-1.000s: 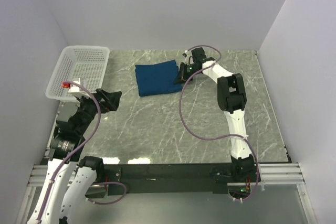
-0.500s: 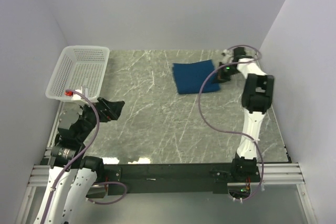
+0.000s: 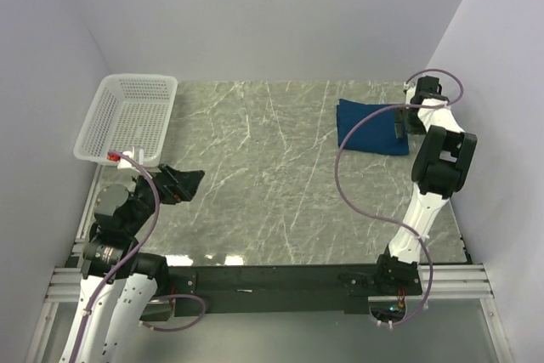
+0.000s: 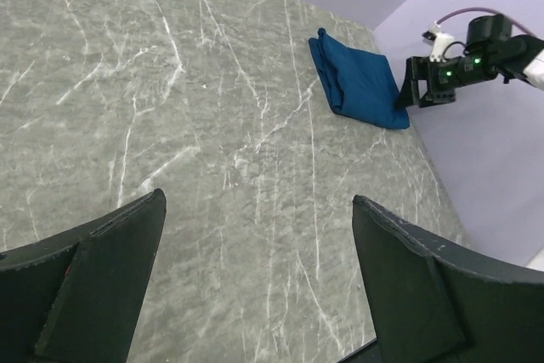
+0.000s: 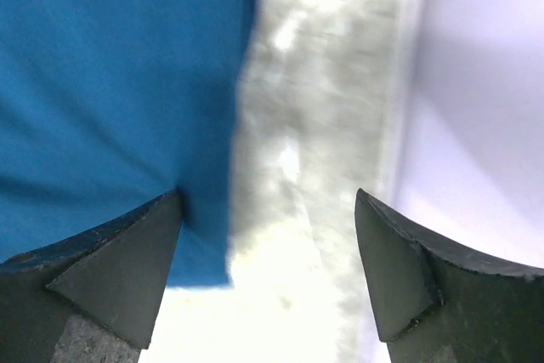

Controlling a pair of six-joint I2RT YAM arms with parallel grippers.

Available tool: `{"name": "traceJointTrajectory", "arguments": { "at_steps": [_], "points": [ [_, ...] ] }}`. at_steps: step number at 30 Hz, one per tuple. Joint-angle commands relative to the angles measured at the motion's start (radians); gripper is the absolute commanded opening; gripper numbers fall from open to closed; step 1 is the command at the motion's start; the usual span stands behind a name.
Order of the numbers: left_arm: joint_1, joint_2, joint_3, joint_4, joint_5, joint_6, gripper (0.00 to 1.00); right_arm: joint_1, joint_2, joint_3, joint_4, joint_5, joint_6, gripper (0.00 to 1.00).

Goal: Fold and stack the t-shirts
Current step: Neatly place the folded tshirt to the corner

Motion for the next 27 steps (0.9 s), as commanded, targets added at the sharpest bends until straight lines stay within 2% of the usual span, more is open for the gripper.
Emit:
{"name": "traceJointTrajectory", "arguments": {
  "at_steps": [1, 4, 6, 10, 11, 13, 15, 16, 17, 18, 19, 20, 21, 24, 25, 27],
  "points": [
    [-0.001, -0.002, 0.040, 0.009, 0.004, 0.008, 0.96, 0.036, -0.188, -0.081, 0.157, 0.230, -0.124, 0.88],
    [-0.001, 0.023, 0.055, 0.007, -0.024, 0.030, 0.97, 0.069, -0.304, -0.196, 0.247, 0.254, -0.187, 0.89],
    [-0.001, 0.050, 0.065, 0.008, -0.041, 0.040, 0.98, 0.099, -0.363, -0.241, 0.199, 0.196, -0.211, 0.89],
    [-0.001, 0.110, 0.080, 0.019, -0.091, 0.053, 0.99, 0.134, -0.568, -0.307, -0.014, -0.144, -0.291, 0.90],
    [-0.001, 0.137, 0.085, 0.018, -0.099, 0.059, 0.99, 0.134, -0.614, -0.353, -0.042, -0.297, -0.278, 0.90],
    [-0.001, 0.164, 0.098, 0.010, -0.138, 0.069, 0.99, 0.132, -0.780, -0.425, -0.035, -0.405, -0.268, 0.90],
    [-0.001, 0.197, 0.108, 0.001, -0.186, 0.071, 0.99, 0.128, -0.981, -0.575, 0.091, -0.450, -0.152, 0.90],
    [0.001, 0.207, 0.120, -0.007, -0.221, 0.071, 0.99, 0.122, -1.053, -0.624, 0.138, -0.444, -0.108, 0.91],
    [0.001, 0.223, 0.124, -0.017, -0.257, 0.073, 0.99, 0.114, -1.125, -0.723, 0.239, -0.425, 0.005, 0.94],
    [0.001, 0.228, 0.131, -0.025, -0.306, 0.076, 0.99, 0.105, -1.261, -0.770, 0.282, -0.355, 0.076, 1.00],
    [0.001, 0.236, 0.141, -0.028, -0.324, 0.085, 0.99, 0.088, -1.329, -0.810, 0.318, -0.314, 0.156, 1.00],
    [0.002, 0.240, 0.143, -0.028, -0.344, 0.098, 0.99, 0.064, -1.395, -0.875, 0.356, -0.256, 0.312, 1.00],
    [0.002, 0.248, 0.143, -0.028, -0.349, 0.120, 0.99, 0.059, -1.503, -0.897, 0.358, -0.171, 0.360, 1.00],
    [0.002, 0.254, 0.129, -0.027, -0.349, 0.143, 0.99, 0.059, -1.637, -0.937, 0.294, -0.041, 0.485, 1.00],
    [0.002, 0.251, 0.119, -0.025, -0.340, 0.145, 0.99, 0.059, -1.653, -0.927, 0.266, 0.041, 0.508, 1.00],
    [0.002, 0.239, 0.099, -0.021, -0.315, 0.146, 0.99, 0.059, -1.687, -0.931, 0.219, 0.097, 0.513, 1.00]
  ]
}}
